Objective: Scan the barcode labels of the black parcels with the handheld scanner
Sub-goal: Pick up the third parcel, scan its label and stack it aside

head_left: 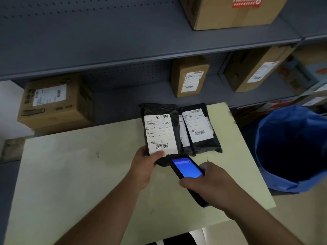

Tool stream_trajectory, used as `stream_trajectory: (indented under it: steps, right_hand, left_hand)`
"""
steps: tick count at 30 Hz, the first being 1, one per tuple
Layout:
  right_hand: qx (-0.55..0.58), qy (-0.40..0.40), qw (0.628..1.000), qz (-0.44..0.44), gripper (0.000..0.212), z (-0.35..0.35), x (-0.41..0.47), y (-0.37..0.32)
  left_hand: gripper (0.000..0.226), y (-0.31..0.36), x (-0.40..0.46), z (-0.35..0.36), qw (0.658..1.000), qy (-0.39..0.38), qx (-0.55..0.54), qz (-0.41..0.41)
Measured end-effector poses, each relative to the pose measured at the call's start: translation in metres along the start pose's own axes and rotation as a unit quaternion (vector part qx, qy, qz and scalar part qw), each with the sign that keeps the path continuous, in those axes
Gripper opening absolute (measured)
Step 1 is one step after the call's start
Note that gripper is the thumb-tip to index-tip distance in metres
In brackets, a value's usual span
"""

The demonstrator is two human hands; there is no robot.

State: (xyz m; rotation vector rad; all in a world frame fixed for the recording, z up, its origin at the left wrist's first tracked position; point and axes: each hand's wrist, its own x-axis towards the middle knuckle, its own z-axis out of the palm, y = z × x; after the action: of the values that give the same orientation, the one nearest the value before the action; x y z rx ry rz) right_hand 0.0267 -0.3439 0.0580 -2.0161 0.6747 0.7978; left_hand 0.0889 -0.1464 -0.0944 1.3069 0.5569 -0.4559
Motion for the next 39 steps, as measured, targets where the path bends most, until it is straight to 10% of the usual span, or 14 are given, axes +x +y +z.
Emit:
stream_trajectory:
  steps: [39]
  right_hand:
    - [0.022, 0.035, 0.998, 0.041, 0.046, -0.070, 0.023, 0.042]
  left_hand:
    - [0.032, 0.007, 0.031, 0.118, 0.981, 0.063, 0.178, -0.047]
